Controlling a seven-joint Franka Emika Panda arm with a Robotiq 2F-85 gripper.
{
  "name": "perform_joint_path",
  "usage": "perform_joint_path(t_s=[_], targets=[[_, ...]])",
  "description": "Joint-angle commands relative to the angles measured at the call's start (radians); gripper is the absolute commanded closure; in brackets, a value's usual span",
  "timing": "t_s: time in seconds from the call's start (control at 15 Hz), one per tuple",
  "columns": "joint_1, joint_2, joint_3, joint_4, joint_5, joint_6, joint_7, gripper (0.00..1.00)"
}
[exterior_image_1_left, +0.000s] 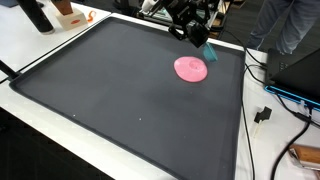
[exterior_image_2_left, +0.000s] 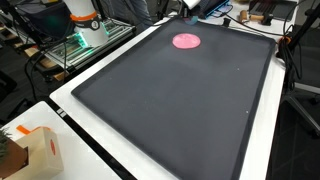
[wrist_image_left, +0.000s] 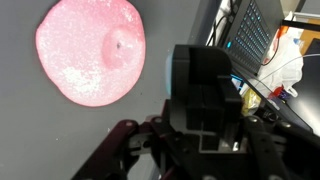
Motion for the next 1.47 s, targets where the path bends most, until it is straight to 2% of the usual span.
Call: perform_joint_path(t_s=[0.0, 1.0, 1.4], targets=[[-0.016, 0.020, -0.014, -0.013, 0.069, -0.051, -0.102, 0.74], [-0.028, 0.111, -0.026, -0.014, 0.165, -0.060, -0.319, 0.74], [-0.027, 0.124, -0.031, -0.014, 0.183, -0.057, -0.333, 0.74]])
